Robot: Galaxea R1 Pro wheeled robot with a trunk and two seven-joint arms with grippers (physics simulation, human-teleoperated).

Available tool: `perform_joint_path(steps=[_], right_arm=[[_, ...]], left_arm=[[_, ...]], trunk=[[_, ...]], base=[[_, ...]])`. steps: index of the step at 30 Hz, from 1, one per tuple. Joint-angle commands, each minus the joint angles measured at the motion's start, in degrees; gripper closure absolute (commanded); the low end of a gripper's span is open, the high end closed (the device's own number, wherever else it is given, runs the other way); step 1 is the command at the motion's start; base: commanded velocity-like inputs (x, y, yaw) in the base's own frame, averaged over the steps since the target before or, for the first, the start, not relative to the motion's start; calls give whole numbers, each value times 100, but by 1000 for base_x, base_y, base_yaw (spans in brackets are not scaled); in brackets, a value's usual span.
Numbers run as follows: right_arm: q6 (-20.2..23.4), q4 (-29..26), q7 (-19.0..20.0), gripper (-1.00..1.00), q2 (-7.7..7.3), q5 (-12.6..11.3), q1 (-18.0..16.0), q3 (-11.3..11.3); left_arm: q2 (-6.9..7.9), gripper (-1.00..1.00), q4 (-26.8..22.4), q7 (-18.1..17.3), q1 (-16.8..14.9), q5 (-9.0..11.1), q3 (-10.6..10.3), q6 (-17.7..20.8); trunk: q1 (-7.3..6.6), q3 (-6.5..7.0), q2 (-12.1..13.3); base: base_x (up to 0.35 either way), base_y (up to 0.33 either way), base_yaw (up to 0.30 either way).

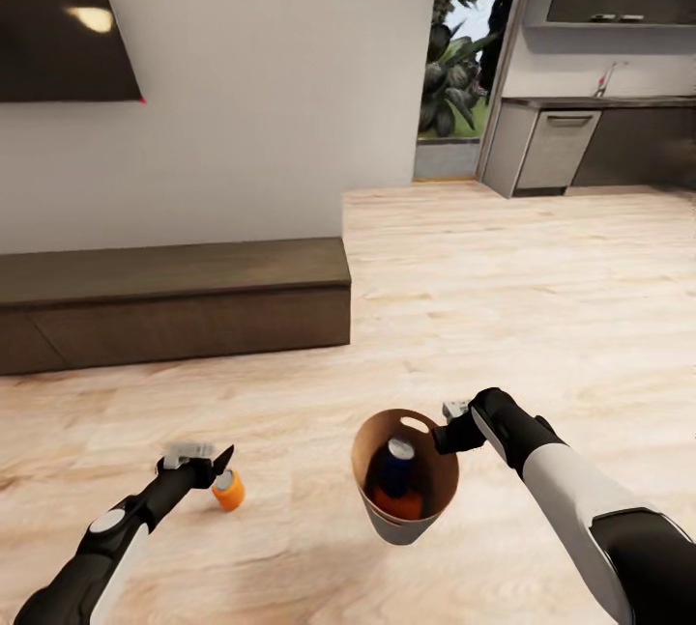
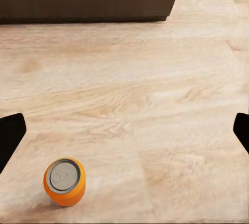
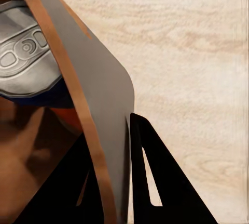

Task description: Put the three can of soda from the living room inside the tash can in the kitchen.

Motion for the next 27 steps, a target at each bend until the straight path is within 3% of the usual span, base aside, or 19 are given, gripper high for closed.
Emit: perform_joint_path(steps=[1,5,9,27], right_arm=[[44,-3,45,100,2,-196,-3,-33],[48,-20,47,100,3,-194,-3,-33],[52,-35,45,100,1,-194,-3,-31],[54,-45,41,100,1,-194,-3,-25]], left_arm=[[-3,-100,172,11,-1,3,2,1],[-6,-100,686,189,-7,15,5,-5],[-8,-100,874,297,-10,20,13,-29],[1,-100,877,325,-10,31,26,-259]], trunk=[[-1,1,0],[-1,1,0],[-1,1,0],[-1,1,0]], base=[[308,-32,-55],[317,-15,-25],[310,-4,-7],[82,9,0]])
